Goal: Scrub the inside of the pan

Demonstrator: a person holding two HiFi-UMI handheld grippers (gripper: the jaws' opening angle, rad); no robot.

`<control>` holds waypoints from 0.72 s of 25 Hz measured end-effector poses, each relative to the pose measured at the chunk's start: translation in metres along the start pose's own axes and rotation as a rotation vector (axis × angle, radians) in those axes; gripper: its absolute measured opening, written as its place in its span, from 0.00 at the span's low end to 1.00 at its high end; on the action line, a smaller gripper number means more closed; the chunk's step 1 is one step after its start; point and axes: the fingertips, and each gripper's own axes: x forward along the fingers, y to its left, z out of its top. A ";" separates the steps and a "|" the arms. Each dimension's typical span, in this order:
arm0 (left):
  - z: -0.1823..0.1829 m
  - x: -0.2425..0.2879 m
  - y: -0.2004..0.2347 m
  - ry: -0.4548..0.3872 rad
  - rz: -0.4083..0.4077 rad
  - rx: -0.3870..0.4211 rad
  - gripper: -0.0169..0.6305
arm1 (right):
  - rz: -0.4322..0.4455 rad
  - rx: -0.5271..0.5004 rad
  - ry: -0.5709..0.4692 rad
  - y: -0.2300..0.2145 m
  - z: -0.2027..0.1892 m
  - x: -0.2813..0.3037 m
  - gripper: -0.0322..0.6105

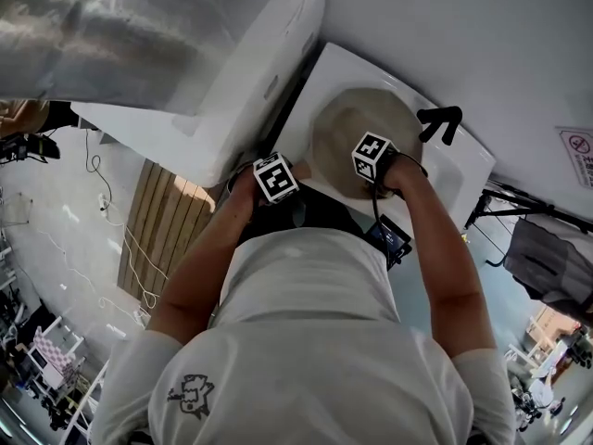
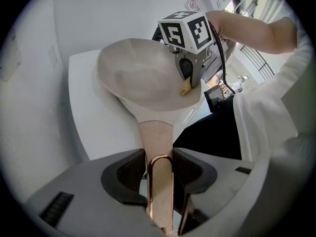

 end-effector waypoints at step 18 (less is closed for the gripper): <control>-0.002 0.001 -0.002 0.009 -0.046 -0.020 0.29 | -0.639 -0.122 0.590 -0.099 -0.035 -0.056 0.14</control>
